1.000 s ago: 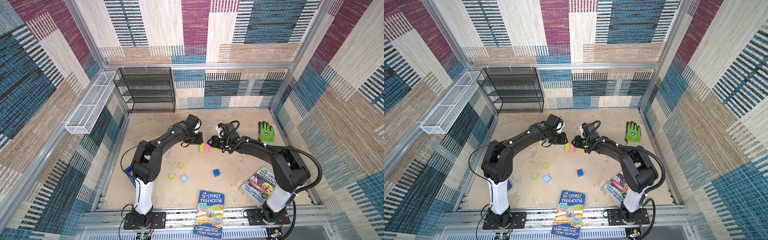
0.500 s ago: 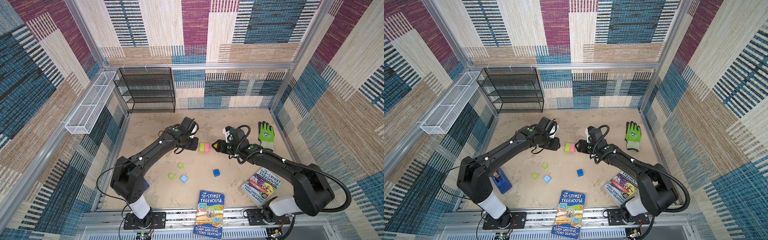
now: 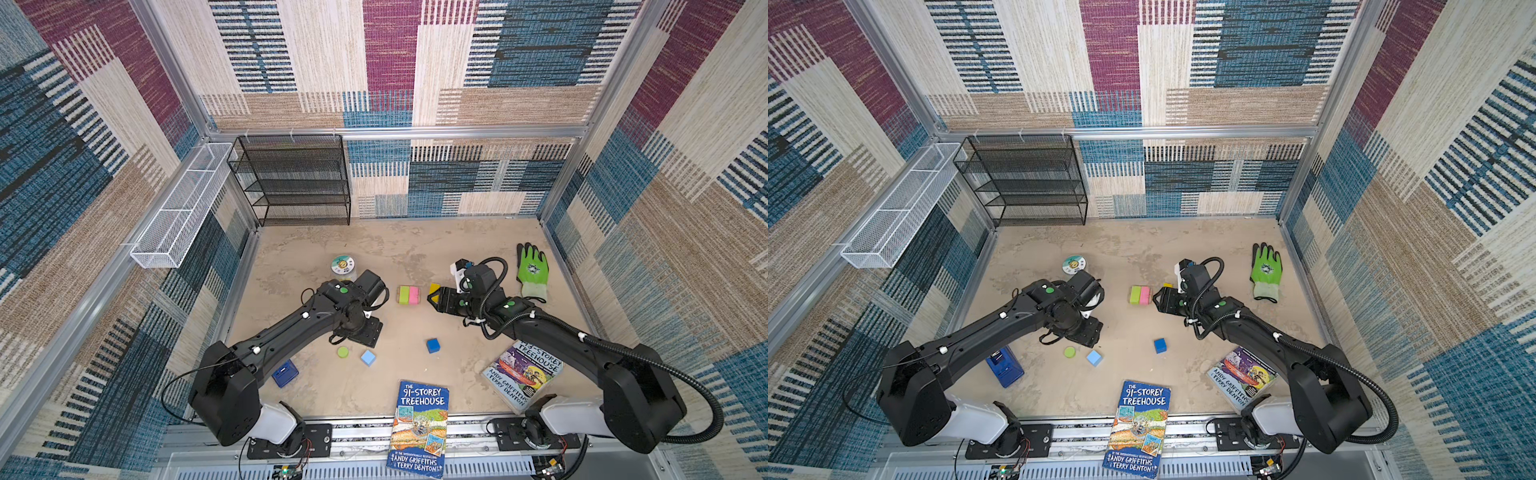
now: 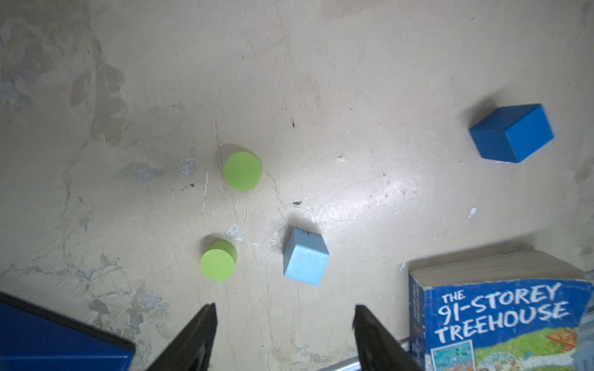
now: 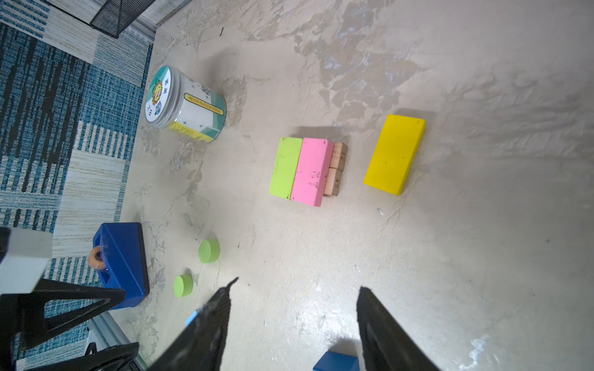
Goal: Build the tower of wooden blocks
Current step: 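Raise the right gripper while the left gripper swings toward the light-blue cube, then lower the left gripper onto the light-blue cube and close on it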
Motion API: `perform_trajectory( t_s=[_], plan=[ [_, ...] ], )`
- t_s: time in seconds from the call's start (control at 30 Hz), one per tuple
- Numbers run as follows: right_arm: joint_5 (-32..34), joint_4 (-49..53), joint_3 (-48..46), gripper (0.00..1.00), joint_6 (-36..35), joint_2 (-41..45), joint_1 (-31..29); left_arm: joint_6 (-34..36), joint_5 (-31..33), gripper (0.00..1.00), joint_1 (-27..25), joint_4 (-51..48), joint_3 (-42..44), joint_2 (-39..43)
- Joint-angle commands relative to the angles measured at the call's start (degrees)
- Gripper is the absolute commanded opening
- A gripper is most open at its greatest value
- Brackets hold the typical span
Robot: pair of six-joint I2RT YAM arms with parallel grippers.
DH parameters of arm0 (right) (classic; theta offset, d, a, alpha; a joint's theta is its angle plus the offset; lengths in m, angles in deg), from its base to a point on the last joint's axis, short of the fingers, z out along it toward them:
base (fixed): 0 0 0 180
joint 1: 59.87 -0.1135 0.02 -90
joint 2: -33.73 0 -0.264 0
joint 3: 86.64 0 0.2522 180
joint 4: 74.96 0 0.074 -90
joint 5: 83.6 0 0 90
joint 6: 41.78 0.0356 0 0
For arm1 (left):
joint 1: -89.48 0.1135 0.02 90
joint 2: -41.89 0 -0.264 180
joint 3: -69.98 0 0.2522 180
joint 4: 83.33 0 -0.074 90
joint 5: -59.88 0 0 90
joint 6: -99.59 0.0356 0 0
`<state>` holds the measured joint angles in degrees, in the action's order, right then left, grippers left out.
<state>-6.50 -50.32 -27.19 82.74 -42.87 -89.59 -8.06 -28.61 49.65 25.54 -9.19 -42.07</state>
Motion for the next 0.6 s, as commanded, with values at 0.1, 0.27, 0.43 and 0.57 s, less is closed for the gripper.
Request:
perform_trajectory(
  t_s=[0.1, 0.27, 0.43, 0.57],
  plan=[
    [0.32, -0.17, -1.47, 0.65, -0.11, 1.14, -0.08, 2.72, 1.76, 0.82, -1.85, -1.03, 0.96, -2.59],
    [0.69, -0.37, -2.68, 0.66, 0.40, 2.26, -0.08, 4.19, 2.00, 0.82, -2.88, -0.99, 2.70, -4.07],
    [1.02, -0.54, -3.76, 0.66, 0.85, 3.12, -0.08, 4.42, 2.72, 0.79, -3.04, -0.81, 2.68, -7.80],
    [1.11, -0.76, -4.27, 0.66, 1.11, 3.64, -0.08, 5.15, 2.31, 0.75, -3.06, -0.32, 2.30, -11.10]
  ],
)
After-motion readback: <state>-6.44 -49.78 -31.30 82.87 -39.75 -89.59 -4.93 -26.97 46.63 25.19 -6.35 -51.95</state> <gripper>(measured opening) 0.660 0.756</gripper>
